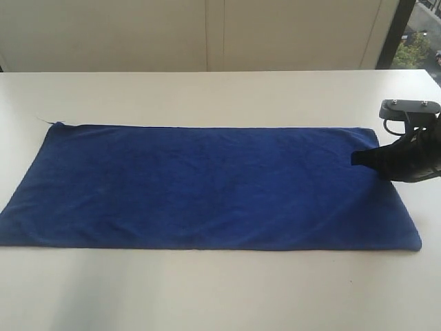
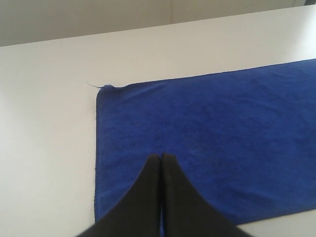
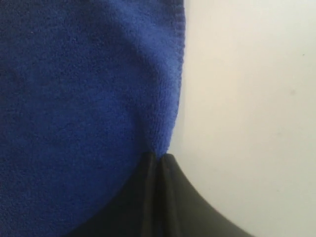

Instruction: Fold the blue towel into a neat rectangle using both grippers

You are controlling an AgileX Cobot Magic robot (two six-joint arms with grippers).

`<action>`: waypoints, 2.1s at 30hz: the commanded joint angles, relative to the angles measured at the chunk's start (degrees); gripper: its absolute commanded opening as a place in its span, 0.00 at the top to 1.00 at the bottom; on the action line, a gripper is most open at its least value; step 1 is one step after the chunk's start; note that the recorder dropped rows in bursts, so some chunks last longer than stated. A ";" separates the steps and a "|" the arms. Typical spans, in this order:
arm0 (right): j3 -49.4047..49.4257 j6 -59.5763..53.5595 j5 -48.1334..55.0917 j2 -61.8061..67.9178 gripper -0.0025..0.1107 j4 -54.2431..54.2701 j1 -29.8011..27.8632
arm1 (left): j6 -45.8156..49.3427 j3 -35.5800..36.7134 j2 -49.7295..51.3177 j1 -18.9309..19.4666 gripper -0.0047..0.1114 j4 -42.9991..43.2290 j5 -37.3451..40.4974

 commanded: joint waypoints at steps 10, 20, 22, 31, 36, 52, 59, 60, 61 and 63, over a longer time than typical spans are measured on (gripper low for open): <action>-4.84 -1.12 3.12 0.67 0.98 -0.59 -6.41 | -0.18 0.49 -0.38 0.03 0.96 -0.74 0.05; -8.39 -1.01 0.41 0.67 0.98 -0.59 -15.37 | -0.18 0.49 -0.38 0.03 0.96 -0.74 0.05; -8.64 -1.01 -0.01 0.67 0.98 -0.59 -16.19 | -0.18 0.49 -0.38 0.03 0.96 -0.74 0.05; -8.64 -2.54 2.63 -7.16 0.98 -1.79 -8.88 | -0.18 0.49 -0.38 0.03 0.96 -0.74 0.05; -8.73 -2.63 3.86 -11.95 0.98 -1.79 4.62 | -0.18 0.49 -0.38 0.03 0.96 -0.74 0.05; -35.94 -2.53 11.08 6.19 0.98 -2.42 45.09 | -0.18 0.49 -0.38 0.03 0.96 -0.74 0.05; -47.97 -2.34 11.20 19.79 0.98 -1.64 47.92 | -0.18 0.49 -0.38 0.03 0.96 -0.74 0.05; -49.11 -2.34 11.47 21.10 0.98 -1.64 48.19 | -0.18 0.49 -0.38 0.03 0.96 -0.74 0.05; -50.34 -2.34 11.60 22.25 0.98 -1.64 48.48 | -0.18 0.49 -0.38 0.03 0.96 -0.74 0.05; -52.32 -2.34 11.60 24.02 0.98 -1.21 49.10 | -0.18 0.49 -0.38 0.03 0.96 -0.74 0.05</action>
